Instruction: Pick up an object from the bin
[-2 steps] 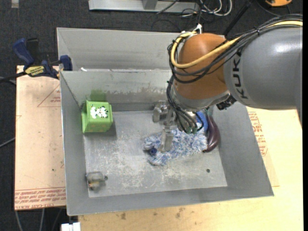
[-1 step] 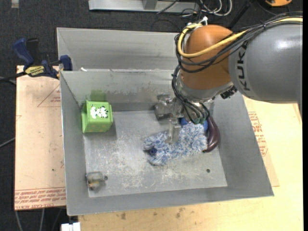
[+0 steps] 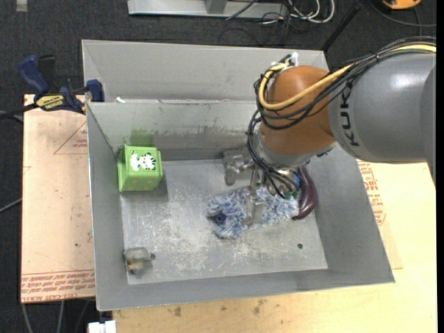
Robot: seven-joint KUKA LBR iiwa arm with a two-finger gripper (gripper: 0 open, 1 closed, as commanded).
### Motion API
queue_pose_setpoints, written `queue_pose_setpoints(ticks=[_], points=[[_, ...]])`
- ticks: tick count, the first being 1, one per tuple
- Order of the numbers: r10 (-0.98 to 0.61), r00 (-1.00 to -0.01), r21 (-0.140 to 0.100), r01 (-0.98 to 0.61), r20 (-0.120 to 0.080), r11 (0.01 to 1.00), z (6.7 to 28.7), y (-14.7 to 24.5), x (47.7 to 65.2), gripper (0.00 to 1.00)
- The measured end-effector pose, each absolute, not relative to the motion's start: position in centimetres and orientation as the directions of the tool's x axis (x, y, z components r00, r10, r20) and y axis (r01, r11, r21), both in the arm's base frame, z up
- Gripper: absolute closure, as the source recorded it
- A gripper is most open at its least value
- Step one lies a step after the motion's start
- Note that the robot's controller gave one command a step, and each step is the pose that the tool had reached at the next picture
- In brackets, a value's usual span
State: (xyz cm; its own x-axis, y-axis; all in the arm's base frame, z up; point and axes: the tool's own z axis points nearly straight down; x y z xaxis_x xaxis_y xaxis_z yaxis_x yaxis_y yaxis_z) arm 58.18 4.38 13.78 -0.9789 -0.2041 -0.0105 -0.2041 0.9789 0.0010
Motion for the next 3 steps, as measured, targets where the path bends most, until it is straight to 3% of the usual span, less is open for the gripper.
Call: queue_pose_setpoints(ticks=[1,2,3], points=[[-0.178,-0.984,0.002,-0.178,-0.002,0.984,8.3,3.5,57.4,1.0],[-0.178,-0.984,0.002,-0.178,-0.001,0.984,8.3,3.5,57.4,1.0],[-0.157,-0.988,0.0,-0.157,-0.01,0.988,25.7,3.7,57.4,1.0]])
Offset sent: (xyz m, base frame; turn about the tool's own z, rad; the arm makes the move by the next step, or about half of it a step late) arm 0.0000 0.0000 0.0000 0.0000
